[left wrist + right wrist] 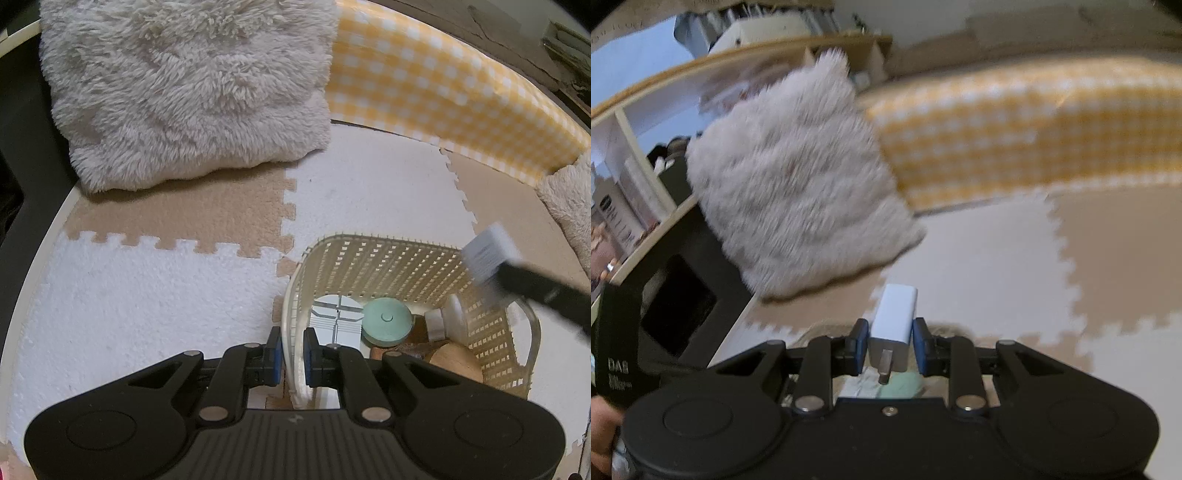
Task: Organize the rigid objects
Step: 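Carry the white plug adapter into the basket and open the right gripper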
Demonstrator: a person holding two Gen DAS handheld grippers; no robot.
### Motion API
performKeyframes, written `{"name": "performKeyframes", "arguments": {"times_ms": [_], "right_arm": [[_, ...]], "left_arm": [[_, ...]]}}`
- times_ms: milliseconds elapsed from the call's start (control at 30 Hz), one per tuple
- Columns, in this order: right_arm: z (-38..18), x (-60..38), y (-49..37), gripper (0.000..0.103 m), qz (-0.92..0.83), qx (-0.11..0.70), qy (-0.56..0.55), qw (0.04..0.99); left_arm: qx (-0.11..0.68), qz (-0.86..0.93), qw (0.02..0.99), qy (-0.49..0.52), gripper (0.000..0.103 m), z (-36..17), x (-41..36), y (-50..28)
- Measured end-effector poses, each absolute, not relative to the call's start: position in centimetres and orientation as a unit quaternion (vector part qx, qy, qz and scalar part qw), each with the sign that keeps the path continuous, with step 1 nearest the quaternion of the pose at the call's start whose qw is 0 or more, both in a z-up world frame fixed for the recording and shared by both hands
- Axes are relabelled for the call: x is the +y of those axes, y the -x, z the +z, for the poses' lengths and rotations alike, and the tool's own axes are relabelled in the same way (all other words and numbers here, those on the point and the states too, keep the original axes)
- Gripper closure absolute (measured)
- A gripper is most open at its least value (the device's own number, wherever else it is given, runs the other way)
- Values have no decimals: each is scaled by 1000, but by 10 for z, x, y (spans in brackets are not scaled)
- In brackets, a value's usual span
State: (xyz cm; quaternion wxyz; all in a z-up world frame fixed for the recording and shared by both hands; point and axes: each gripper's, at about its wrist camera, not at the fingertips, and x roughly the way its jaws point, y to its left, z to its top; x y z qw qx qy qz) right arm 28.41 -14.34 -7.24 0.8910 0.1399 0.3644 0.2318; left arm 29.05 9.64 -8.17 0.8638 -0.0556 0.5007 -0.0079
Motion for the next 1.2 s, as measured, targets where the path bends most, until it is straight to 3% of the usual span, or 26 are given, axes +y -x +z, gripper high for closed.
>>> {"name": "performKeyframes", "arguments": {"times_ms": [567,633,700,767,1067,1200], "right_arm": [[-134,-109,-319,74,292,494,-169,801],[-132,-108,-318,71,293,491,-163,804],[-129,-108,-318,59,291,488,-155,808],[-125,-108,-317,57,287,482,-142,816],[-106,-107,-312,55,275,454,-67,845],[-102,-99,-311,62,318,454,-66,830]], "left_arm": [[500,-10,864,62,92,-82,97,-291],[502,-8,863,58,92,-83,97,-291],[502,-7,863,58,92,-83,97,-292],[501,-8,863,57,92,-83,97,-292],[502,-8,863,57,92,-83,97,-292],[501,-7,863,57,92,-83,97,-292]]}}
